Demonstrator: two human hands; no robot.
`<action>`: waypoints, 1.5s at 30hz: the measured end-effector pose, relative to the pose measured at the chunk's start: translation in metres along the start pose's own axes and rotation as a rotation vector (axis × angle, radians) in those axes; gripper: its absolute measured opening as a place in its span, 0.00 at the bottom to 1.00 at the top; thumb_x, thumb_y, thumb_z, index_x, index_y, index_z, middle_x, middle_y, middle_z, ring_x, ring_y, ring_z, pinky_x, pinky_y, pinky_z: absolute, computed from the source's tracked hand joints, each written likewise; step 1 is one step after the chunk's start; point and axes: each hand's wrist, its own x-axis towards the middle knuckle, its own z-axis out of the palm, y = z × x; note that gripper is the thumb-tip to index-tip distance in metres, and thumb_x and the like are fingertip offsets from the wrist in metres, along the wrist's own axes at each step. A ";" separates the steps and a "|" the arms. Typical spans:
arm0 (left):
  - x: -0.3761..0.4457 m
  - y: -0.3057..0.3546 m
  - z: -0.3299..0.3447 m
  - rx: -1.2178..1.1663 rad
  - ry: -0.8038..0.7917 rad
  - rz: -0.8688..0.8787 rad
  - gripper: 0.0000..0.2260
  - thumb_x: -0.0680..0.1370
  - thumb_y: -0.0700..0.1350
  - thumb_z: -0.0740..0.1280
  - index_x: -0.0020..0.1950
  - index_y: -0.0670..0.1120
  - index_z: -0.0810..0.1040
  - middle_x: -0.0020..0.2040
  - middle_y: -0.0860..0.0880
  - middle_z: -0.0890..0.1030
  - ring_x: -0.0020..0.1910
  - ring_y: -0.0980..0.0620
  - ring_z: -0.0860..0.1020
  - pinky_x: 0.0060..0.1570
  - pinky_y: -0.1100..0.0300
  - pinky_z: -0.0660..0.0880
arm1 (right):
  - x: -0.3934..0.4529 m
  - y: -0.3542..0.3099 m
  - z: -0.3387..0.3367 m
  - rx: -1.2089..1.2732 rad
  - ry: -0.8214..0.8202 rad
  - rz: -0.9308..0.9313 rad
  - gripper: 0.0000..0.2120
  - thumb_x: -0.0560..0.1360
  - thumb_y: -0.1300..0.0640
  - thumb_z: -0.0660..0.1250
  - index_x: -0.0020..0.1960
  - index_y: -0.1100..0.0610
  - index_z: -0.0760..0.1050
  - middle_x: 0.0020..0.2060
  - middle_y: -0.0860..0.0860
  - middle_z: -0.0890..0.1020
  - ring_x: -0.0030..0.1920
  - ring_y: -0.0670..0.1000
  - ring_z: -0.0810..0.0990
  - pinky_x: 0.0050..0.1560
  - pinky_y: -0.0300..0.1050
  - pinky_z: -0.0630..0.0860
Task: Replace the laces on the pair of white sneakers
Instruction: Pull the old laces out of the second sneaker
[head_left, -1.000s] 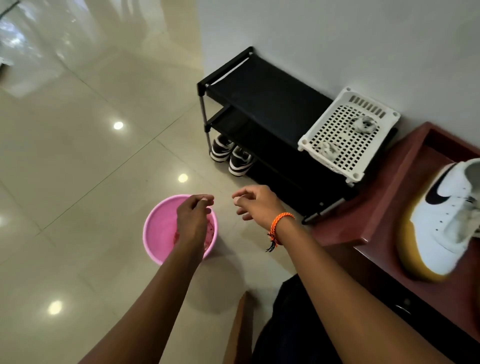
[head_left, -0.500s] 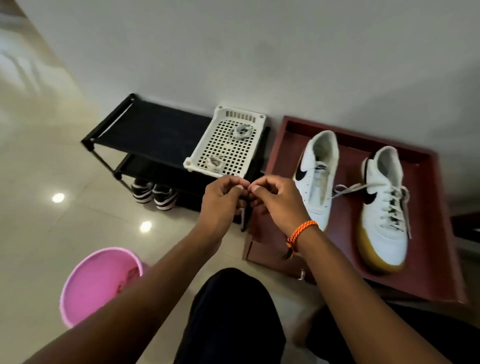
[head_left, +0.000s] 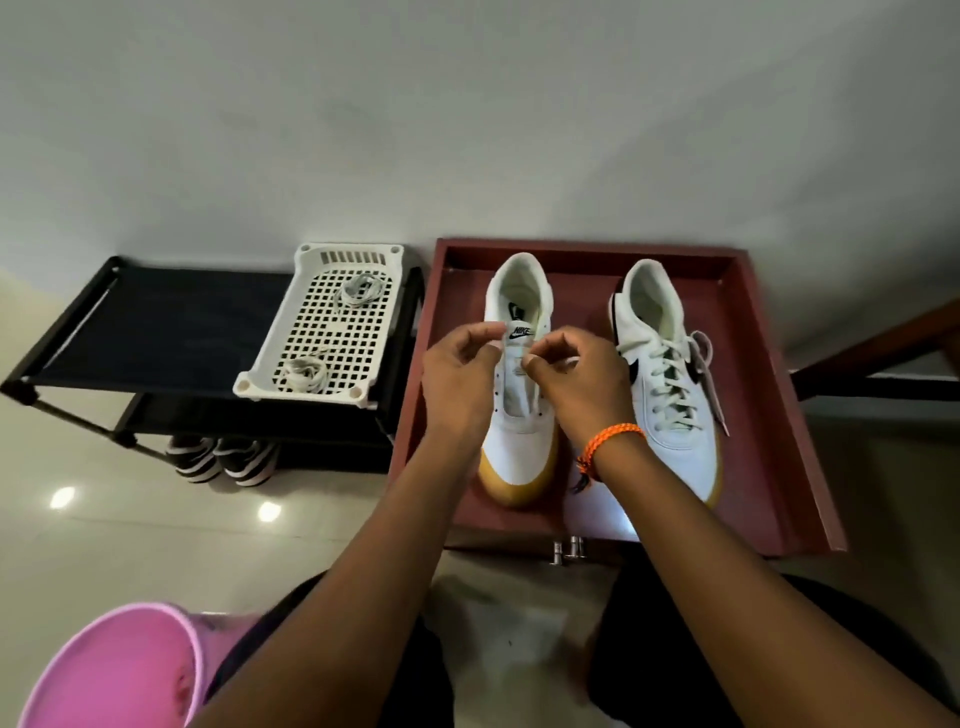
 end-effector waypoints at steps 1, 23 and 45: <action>0.003 -0.004 0.003 0.020 0.025 0.027 0.10 0.81 0.35 0.69 0.58 0.45 0.86 0.53 0.50 0.88 0.54 0.52 0.86 0.57 0.55 0.83 | 0.004 0.004 0.002 -0.042 0.037 0.002 0.07 0.73 0.52 0.77 0.46 0.47 0.79 0.44 0.46 0.83 0.44 0.48 0.83 0.49 0.55 0.83; 0.033 -0.002 0.056 0.605 0.286 0.450 0.09 0.75 0.38 0.69 0.48 0.53 0.83 0.57 0.55 0.74 0.60 0.53 0.73 0.61 0.62 0.68 | 0.029 0.010 -0.013 0.263 -0.271 0.167 0.11 0.75 0.62 0.68 0.54 0.52 0.84 0.46 0.51 0.88 0.45 0.55 0.87 0.48 0.58 0.86; 0.021 -0.027 0.109 0.747 -0.469 0.442 0.25 0.76 0.62 0.73 0.71 0.67 0.69 0.72 0.56 0.69 0.57 0.53 0.81 0.55 0.41 0.81 | 0.046 0.056 -0.129 -0.501 -0.229 0.019 0.29 0.78 0.58 0.73 0.73 0.37 0.70 0.59 0.51 0.78 0.54 0.54 0.82 0.51 0.50 0.83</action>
